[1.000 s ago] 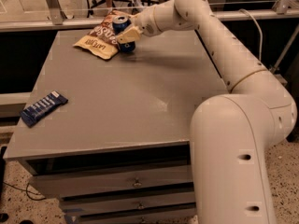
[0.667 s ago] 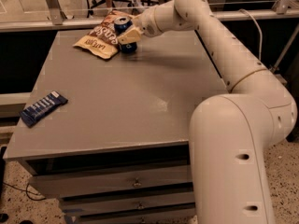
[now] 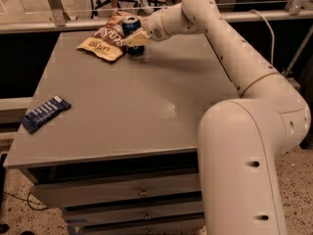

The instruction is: Move pepsi can near brown chip bag

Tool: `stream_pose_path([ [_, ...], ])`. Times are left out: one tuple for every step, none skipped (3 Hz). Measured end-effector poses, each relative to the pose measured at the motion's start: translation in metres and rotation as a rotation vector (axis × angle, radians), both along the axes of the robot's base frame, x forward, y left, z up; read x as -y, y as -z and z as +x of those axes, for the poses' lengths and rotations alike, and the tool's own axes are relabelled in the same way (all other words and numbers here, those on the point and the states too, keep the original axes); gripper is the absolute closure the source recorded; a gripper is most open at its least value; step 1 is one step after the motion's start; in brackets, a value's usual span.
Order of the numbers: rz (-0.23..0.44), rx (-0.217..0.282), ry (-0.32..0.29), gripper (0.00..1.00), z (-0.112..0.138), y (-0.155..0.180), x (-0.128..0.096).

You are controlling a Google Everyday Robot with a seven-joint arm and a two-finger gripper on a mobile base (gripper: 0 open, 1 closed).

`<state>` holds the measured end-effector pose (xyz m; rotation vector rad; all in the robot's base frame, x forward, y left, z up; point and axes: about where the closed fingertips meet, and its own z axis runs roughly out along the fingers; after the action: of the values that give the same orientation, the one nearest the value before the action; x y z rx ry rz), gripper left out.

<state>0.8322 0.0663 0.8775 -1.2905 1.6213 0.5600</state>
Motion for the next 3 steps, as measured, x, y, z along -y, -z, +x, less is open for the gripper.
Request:
stream_pose_path([
  [0.0,-0.004,0.002,0.0,0.0,0.002,0.001],
  [0.001,-0.004,0.003,0.0,0.0,0.002,0.002],
  [0.016,0.009,0.024,0.0,-0.008,-0.007,0.02],
])
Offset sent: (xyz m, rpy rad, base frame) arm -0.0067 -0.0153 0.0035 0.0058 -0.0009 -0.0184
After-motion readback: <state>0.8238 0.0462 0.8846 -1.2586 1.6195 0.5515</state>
